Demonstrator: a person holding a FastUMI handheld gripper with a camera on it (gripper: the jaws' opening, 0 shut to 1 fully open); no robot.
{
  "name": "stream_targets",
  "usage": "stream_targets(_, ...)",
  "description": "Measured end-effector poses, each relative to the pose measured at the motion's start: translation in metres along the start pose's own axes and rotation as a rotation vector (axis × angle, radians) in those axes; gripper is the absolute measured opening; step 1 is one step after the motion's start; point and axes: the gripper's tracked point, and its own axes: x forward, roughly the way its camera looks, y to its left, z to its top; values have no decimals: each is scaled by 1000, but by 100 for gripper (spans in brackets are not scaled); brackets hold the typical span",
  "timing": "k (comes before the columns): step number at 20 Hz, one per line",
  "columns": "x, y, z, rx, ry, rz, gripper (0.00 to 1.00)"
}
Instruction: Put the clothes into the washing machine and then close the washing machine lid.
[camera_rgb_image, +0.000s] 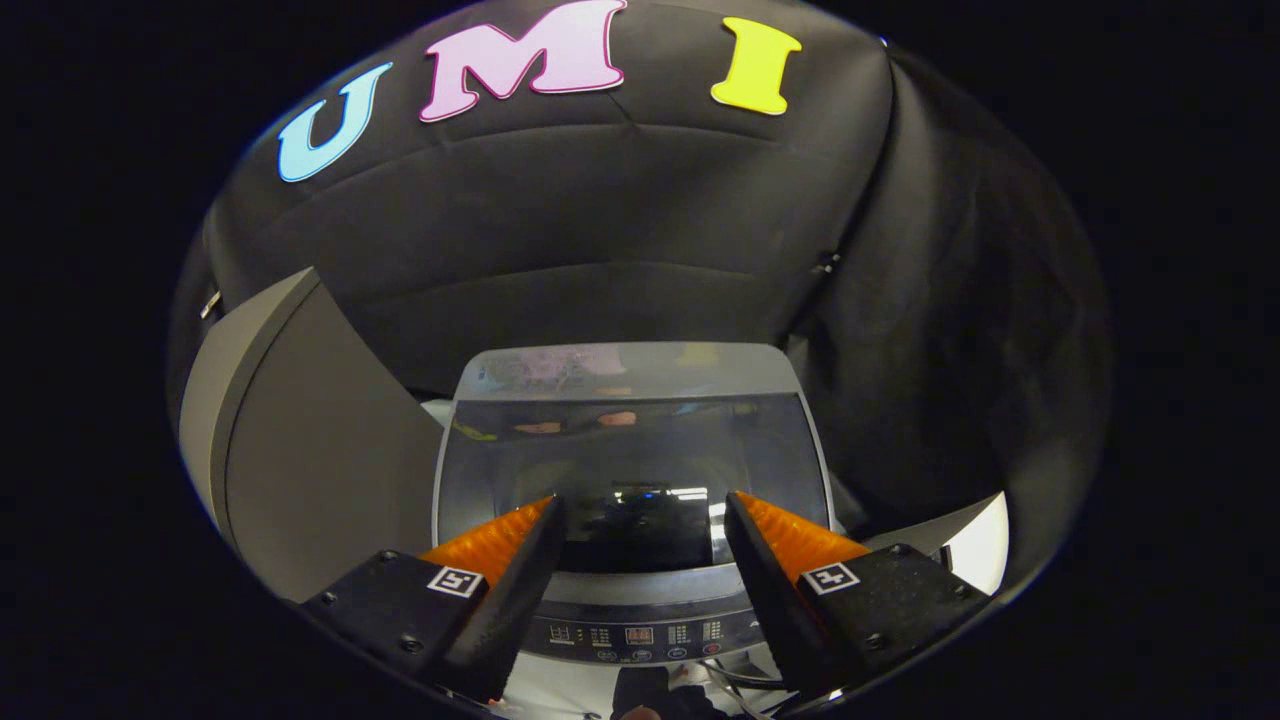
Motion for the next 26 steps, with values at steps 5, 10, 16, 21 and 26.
stream_targets(5,-22,-4,20,20,-72,13,100)
stream_targets(10,-70,6,62,37,-224,53,99)
stream_targets(16,-147,18,108,34,-442,98,99)
stream_targets(21,-214,24,135,43,-622,138,99)
stream_targets(26,-275,26,155,31,-772,165,98)
